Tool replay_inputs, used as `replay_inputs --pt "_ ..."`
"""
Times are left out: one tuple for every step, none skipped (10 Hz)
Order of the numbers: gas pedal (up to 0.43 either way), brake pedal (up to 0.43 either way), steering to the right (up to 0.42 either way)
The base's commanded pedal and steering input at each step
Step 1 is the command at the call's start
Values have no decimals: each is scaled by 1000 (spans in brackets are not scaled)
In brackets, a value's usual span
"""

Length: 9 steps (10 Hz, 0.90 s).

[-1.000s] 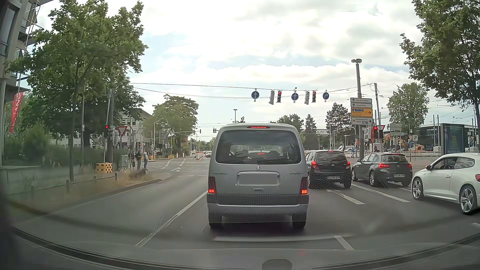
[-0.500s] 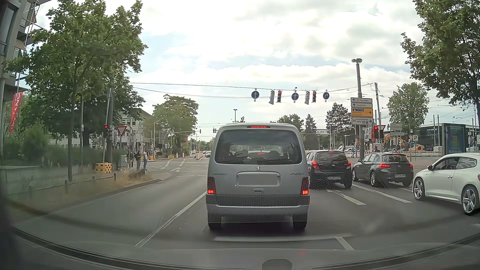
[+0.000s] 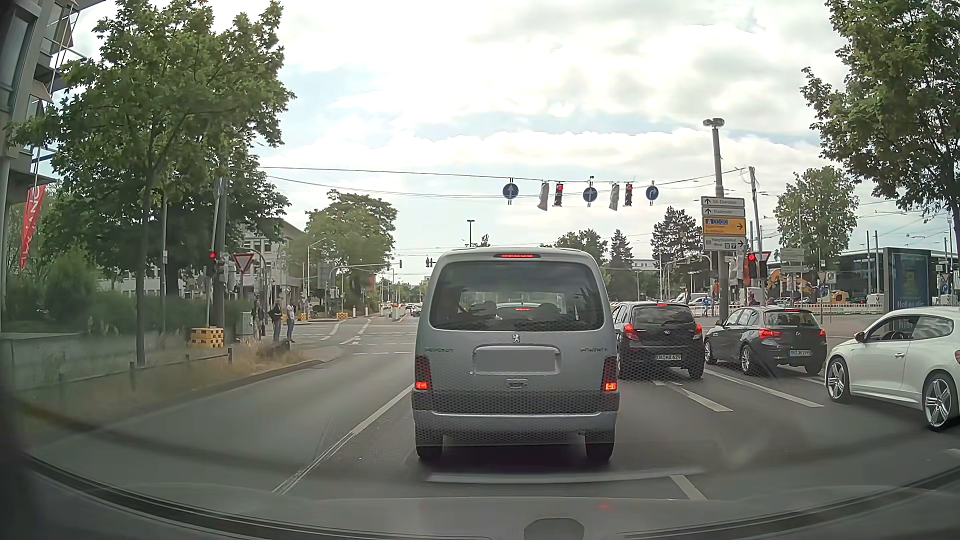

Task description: Follow the waypoints while adhering to traffic rules and regulations

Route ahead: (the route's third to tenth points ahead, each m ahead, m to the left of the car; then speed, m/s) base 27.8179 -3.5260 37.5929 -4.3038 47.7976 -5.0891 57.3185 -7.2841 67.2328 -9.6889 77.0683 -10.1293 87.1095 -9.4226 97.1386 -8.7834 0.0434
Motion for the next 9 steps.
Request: replay_inputs --pt "0 250 5" --pt "0 256 4" --pt "0 256 5" --pt "0 256 5" --pt "0 256 5" --pt "0 256 4" --pt "0 256 5" --pt "0 256 5" --pt "0 256 5"
